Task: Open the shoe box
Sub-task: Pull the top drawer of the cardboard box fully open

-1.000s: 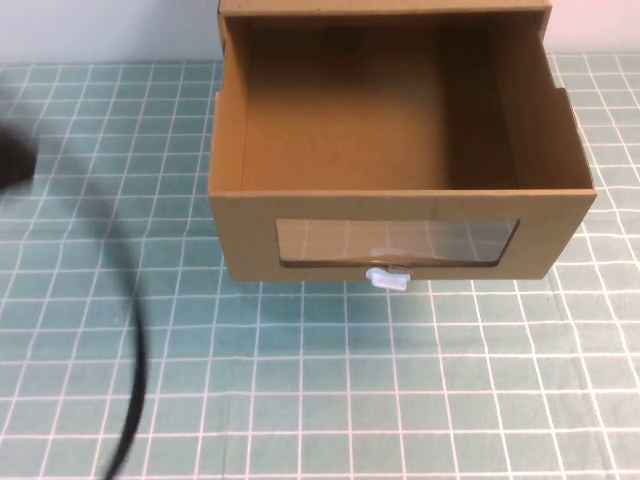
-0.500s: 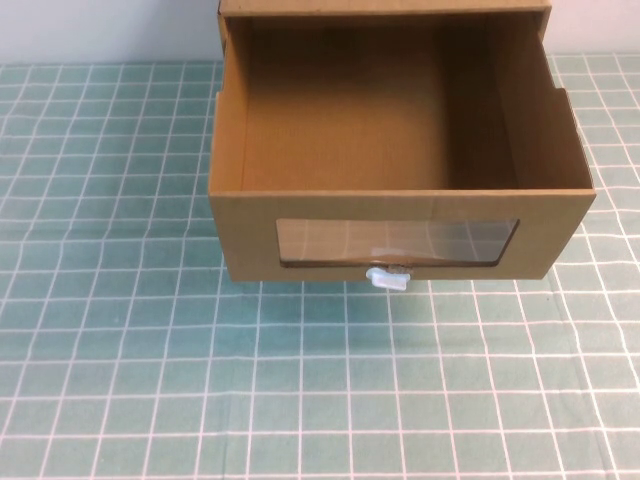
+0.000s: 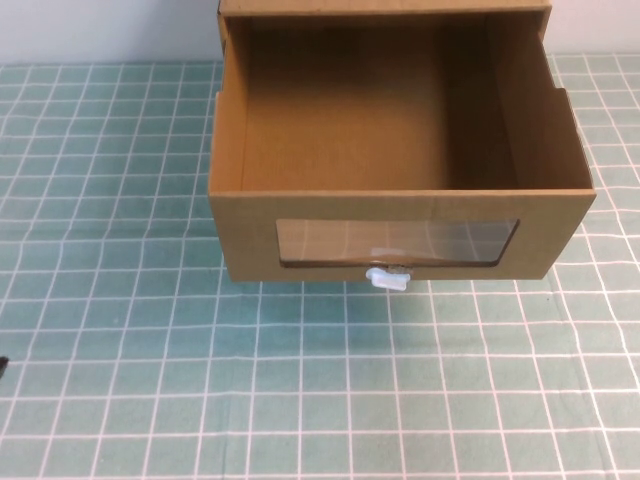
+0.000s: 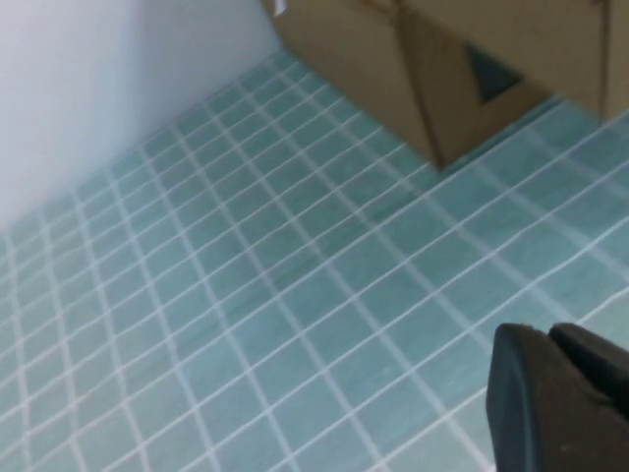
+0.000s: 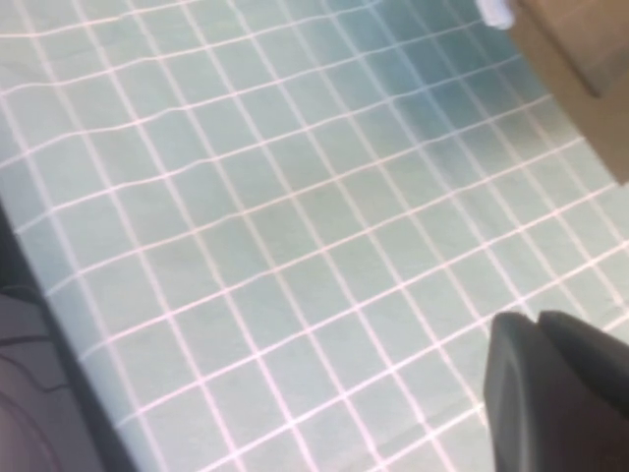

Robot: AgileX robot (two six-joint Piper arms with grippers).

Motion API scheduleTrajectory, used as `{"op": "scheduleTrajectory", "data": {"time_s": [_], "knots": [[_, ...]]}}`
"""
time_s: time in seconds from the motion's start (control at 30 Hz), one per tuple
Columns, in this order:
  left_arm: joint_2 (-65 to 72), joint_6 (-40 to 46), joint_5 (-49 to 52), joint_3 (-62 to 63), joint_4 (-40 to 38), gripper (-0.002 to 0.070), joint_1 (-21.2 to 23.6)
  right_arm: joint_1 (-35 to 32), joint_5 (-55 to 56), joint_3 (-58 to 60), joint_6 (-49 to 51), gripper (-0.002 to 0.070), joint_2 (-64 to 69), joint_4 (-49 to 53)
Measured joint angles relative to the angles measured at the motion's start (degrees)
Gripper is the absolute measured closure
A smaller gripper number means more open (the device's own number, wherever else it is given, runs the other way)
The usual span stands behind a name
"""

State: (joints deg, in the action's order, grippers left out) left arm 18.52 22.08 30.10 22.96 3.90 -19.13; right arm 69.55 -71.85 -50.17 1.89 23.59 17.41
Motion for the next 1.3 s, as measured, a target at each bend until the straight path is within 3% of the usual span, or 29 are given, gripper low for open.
{"op": "scheduleTrajectory", "data": {"time_s": [0.2, 0.37, 0.5, 0.73, 1.3], "knots": [[-8.1, -2.8, -4.7, -6.6, 3.7, 0.0680, 0.0, 0.0, 0.0, 0.0, 0.0, 0.0689, 0.0, -3.4], [-16.0, -20.0, -8.2, -13.3, 3.8, 0.0680, 0.9, 0.0, 0.0, 0.0, 0.0, 0.0689, 0.0, -5.7], [-18.8, -31.5, -8.5, -19.3, 3.8, 0.0680, 4.4, 0.0, 0.0, 0.0, 0.0, 0.0689, 0.0, -7.0], [-19.0, -34.1, -8.6, -24.2, 3.1, 0.0680, 9.4, 0.0, 0.0, 0.0, 0.0, 0.0689, 0.0, -8.4], [-19.0, -33.3, -8.6, -24.2, 3.0, 0.0680, 9.7, 0.0, 0.0, 0.0, 0.0, 0.0689, 0.0, -11.3]]}}
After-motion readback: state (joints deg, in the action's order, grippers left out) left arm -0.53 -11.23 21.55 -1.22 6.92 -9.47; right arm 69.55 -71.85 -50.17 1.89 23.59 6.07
